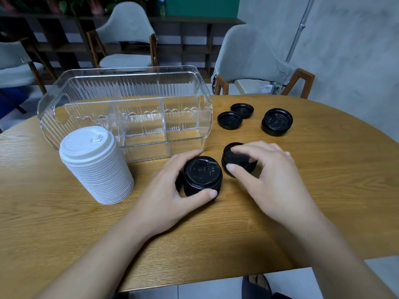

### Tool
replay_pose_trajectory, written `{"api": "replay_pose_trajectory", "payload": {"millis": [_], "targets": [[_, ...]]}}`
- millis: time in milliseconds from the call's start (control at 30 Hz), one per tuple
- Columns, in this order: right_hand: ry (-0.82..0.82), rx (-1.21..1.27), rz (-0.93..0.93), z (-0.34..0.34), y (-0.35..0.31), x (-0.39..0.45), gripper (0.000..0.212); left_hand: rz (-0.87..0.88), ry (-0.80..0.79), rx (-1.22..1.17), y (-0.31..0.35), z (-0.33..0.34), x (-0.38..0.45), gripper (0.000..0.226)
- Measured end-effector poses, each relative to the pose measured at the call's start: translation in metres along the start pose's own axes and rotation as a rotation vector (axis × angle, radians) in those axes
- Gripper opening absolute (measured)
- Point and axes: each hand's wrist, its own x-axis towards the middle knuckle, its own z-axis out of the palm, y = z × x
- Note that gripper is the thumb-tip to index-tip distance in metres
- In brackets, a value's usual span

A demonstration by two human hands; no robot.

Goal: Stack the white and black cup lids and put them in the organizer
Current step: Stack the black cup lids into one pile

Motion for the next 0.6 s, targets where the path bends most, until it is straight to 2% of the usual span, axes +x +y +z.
{"api": "replay_pose_trajectory", "payload": {"millis": [133,333,600], "targets": [[-0.015,-0.210,-0.034,0.010,0.018,0.000,0.038,-0.006,-0.001,0.005,0.001,0.000,0.000,0.082],[0.052,-0.260,-0.088,0.019,0.019,0.001,0.003,-0.026,0.002,-0.020,0.002,0.000,0.000,0.080],[0.043,-0.229,-0.039,0.022,0.015,0.001,0.016,-0.031,0.001,-0.028,0.000,0.000,0.000,0.080]]}}
